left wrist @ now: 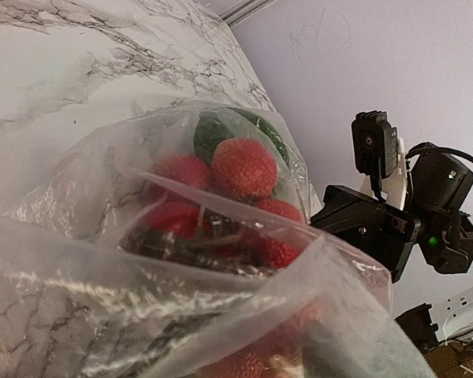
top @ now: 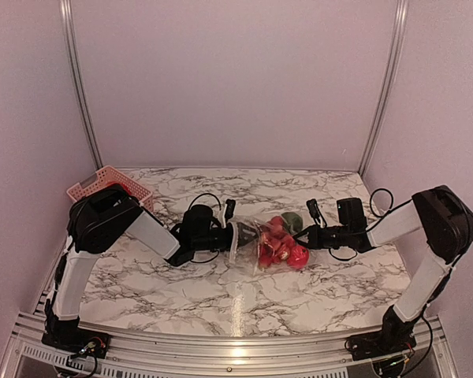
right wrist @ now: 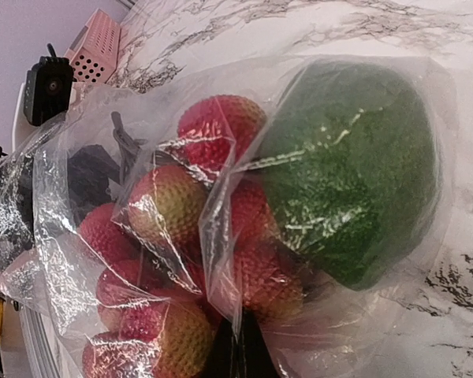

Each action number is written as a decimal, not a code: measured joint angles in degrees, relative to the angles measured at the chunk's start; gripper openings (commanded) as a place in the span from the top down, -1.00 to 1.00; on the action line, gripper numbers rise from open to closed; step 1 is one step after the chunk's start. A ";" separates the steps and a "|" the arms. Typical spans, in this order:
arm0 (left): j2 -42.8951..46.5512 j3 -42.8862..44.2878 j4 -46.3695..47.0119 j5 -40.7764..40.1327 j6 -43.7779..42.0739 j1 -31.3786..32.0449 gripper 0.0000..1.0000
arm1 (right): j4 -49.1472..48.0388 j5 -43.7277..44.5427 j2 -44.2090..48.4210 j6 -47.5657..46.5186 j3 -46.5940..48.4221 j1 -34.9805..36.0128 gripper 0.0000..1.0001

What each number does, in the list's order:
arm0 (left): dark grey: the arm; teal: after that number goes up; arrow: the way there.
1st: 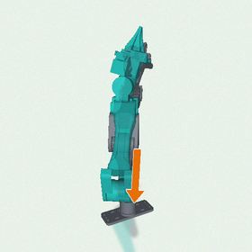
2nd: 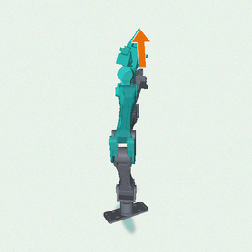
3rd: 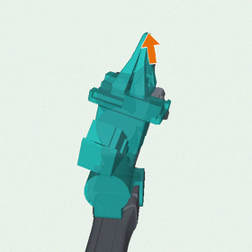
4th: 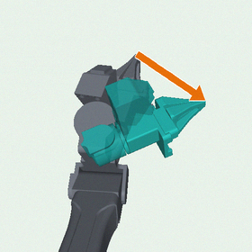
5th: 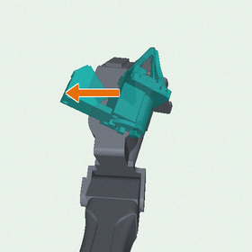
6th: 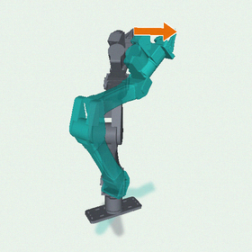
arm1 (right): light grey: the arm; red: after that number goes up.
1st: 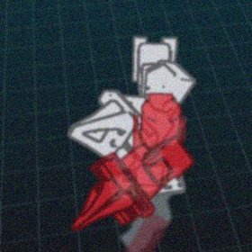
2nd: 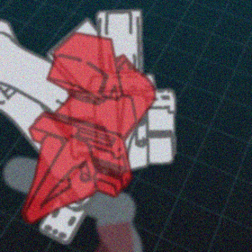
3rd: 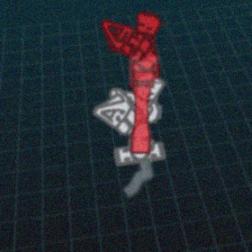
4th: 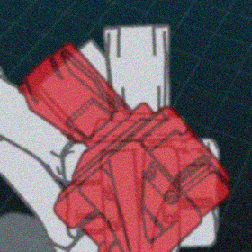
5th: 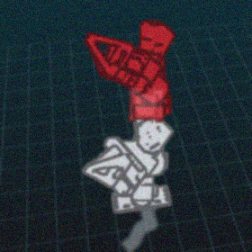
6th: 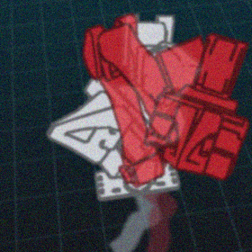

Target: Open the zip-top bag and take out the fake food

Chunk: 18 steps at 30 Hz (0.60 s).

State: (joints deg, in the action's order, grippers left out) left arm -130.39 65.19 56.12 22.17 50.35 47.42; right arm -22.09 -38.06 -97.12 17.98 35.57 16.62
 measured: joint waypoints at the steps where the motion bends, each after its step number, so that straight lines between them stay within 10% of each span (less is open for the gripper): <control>1: -0.48 0.76 0.15 0.17 0.15 0.07 -0.13 | 0.00 0.00 -0.04 0.00 0.00 0.09 1.00; 14: -3.67 6.97 -0.17 2.05 0.66 1.81 -0.25 | -0.07 -0.11 -0.85 0.00 0.74 0.96 1.00; 18: -4.33 8.50 -1.88 1.88 0.50 1.84 0.23 | -0.04 -0.26 -0.94 -0.02 0.92 1.29 1.00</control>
State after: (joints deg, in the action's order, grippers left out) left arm -134.72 73.69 54.24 24.05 50.85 49.25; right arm -22.13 -38.33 -98.06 17.96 36.49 17.91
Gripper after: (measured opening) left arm 0.559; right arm 0.002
